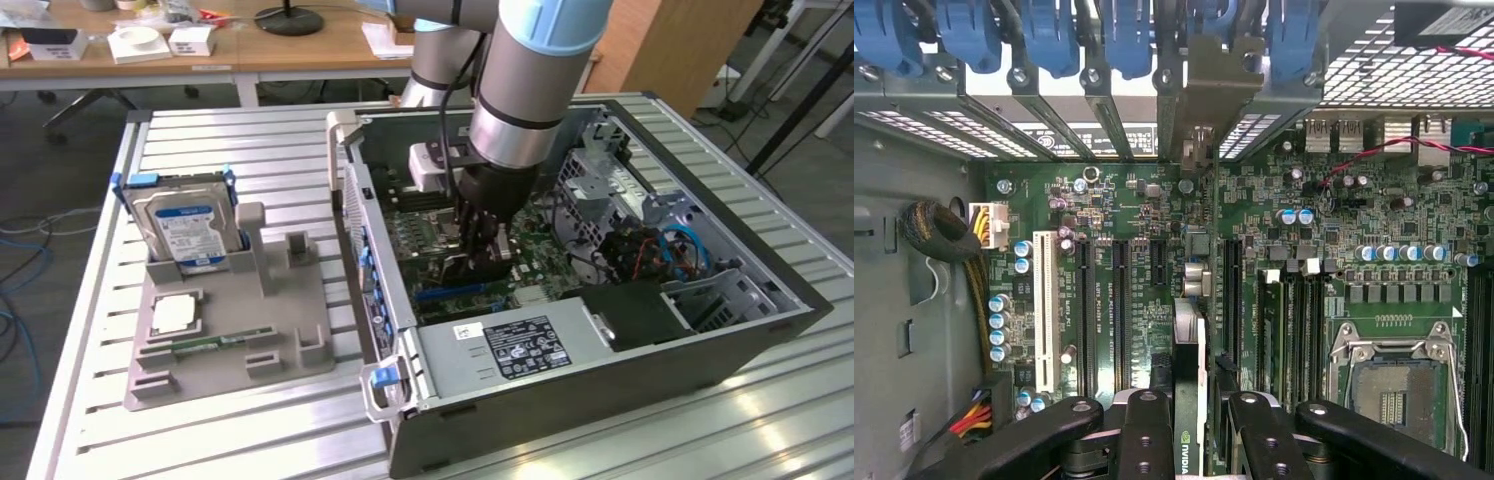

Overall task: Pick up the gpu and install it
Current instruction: 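Insert the gpu into the slot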

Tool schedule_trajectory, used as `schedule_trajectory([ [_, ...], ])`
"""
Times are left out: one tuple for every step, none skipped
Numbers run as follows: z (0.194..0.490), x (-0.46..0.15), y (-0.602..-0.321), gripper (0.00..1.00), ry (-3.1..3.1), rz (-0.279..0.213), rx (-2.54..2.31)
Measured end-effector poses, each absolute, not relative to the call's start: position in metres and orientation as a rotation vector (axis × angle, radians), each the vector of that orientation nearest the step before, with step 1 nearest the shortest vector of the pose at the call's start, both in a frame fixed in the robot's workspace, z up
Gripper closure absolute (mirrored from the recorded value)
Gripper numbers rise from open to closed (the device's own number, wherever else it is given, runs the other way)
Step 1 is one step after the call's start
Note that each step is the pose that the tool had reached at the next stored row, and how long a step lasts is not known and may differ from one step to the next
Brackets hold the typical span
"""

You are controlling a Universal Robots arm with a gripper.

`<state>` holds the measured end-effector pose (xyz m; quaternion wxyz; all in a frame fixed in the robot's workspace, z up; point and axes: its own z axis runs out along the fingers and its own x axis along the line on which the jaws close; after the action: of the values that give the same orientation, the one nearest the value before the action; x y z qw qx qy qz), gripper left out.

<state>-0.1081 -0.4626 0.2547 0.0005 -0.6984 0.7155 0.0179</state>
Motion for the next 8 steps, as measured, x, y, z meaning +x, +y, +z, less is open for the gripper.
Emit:
schedule_trajectory([
  [0.2547, -0.1081, -0.4624, 0.73, 2.247, 0.056, -2.194],
  [0.2546, -0.1081, -0.4623, 0.73, 2.247, 0.056, -2.193],
  [0.2546, -0.1082, -0.4623, 0.73, 2.247, 0.056, -2.193],
  [0.2546, -0.1082, -0.4622, 0.73, 2.247, 0.056, -2.193],
  [0.2545, -0.1082, -0.4622, 0.73, 2.247, 0.056, -2.193],
  [0.2545, -0.1082, -0.4622, 0.73, 2.247, 0.056, -2.193],
  [0.2545, -0.1082, -0.4622, 0.73, 2.246, 0.056, -2.194],
  [0.2545, -0.1082, -0.4622, 0.73, 2.245, 0.056, -2.195],
])
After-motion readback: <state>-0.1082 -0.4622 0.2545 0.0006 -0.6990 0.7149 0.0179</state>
